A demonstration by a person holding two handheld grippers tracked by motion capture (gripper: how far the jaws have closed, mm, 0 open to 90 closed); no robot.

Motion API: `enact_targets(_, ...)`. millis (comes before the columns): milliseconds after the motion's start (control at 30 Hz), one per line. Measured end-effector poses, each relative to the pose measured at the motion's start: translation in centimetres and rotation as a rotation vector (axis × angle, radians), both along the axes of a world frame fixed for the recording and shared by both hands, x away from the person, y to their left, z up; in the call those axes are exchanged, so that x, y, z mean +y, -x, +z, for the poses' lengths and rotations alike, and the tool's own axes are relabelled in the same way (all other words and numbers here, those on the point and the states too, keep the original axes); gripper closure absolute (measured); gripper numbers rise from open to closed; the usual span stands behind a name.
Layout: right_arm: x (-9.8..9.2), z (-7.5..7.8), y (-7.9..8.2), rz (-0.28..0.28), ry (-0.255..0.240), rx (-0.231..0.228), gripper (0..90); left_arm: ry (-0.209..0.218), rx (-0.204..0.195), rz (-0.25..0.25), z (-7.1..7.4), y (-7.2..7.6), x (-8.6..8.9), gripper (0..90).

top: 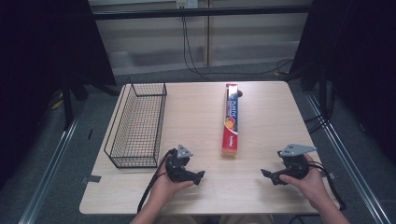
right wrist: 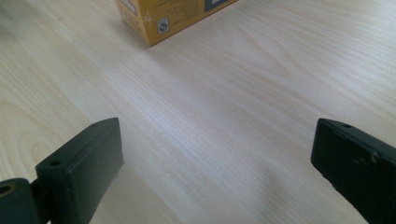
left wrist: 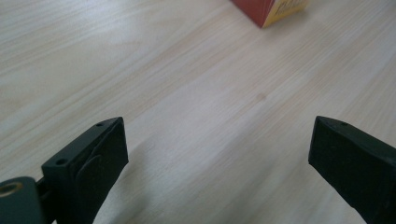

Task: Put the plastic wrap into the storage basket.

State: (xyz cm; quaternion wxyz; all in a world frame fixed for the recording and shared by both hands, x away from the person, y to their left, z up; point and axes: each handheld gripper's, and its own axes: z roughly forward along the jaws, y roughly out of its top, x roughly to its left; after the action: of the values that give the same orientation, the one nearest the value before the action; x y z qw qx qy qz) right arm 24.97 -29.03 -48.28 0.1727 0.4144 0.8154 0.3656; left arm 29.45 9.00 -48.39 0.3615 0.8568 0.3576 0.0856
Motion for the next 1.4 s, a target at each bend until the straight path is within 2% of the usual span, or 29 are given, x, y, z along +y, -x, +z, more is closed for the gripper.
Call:
enact_targets(67, -0.1, 0.3, 0.0, -0.006, -0.01, -0.015, 3.4, 0.006, -0.005, 0.0, 0.6, -0.1, 0.0, 4.4)
enact_targets(167, -0.1, 0.6, 0.1, 0.008, -0.013, -0.022, 5.5, 0.044, 0.004, 0.021, 1.3, -0.4, -0.2, 4.4)
enact_targets(200, 0.0, 0.7, 0.0, 0.013, -0.009, -0.024, 5.4, 0.022, 0.001, 0.013, 1.6, -0.5, -0.2, 4.4)
enact_targets(233, 0.1, 0.7, 0.0, 0.016, -0.008, -0.025, 5.4, 0.02, 0.003, 0.013, 1.8, -0.7, -0.3, 4.5)
enact_targets(300, 0.1, 0.8, 0.0, 0.017, -0.01, -0.022, 5.5, 0.052, 0.01, 0.044, 2.4, -1.0, -0.7, 4.6)
enact_targets(433, 0.0, 0.9, 0.0, 0.015, -0.011, -0.02, 5.5, 0.039, 0.026, 0.042, 3.4, -2.1, -1.3, 4.8)
enact_targets(500, -0.1, 1.1, 0.1, 0.013, -0.007, -0.028, 5.6, 0.055, 0.016, 0.072, 4.0, -2.8, -1.6, 5.0)
enact_targets(667, -0.4, 1.2, 0.2, 0.014, -0.013, -0.035, 5.6, 0.056, 0.029, 0.081, 5.1, -4.9, -2.6, 5.5)
enact_targets(733, -0.5, 1.2, 0.1, 0.003, -0.011, -0.037, 5.7, 0.062, 0.03, 0.087, 5.3, -5.8, -3.1, 5.5)
enact_targets(767, -0.5, 1.2, 0.1, 0.009, -0.013, -0.037, 6.3, 0.072, 0.045, 0.1, 5.4, -6.2, -3.4, 5.5)
enact_targets(800, -0.5, 1.2, 0.1, 0.017, -0.018, -0.035, 7.0, 0.058, 0.045, 0.086, 5.6, -6.7, -3.6, 5.5)
enact_targets(1000, -0.6, 1.3, 0.2, 0.022, -0.007, -0.039, 6.8, 0.043, 0.054, 0.111, 6.0, -9.0, -5.0, 5.4)
enact_targets(1267, -1.0, 1.4, 0.2, 0.006, -0.024, -0.041, 6.9, 0.05, 0.081, 0.151, 6.2, -11.0, -5.8, 5.8)
enact_targets(1333, -1.0, 1.4, 0.2, 0.007, -0.028, -0.042, 7.0, 0.047, 0.068, 0.16, 6.4, -11.3, -6.0, 6.0)
enact_targets(1400, -1.0, 1.5, 0.2, 0.004, -0.033, -0.044, 7.0, 0.048, 0.08, 0.169, 6.5, -11.7, -6.1, 6.3)
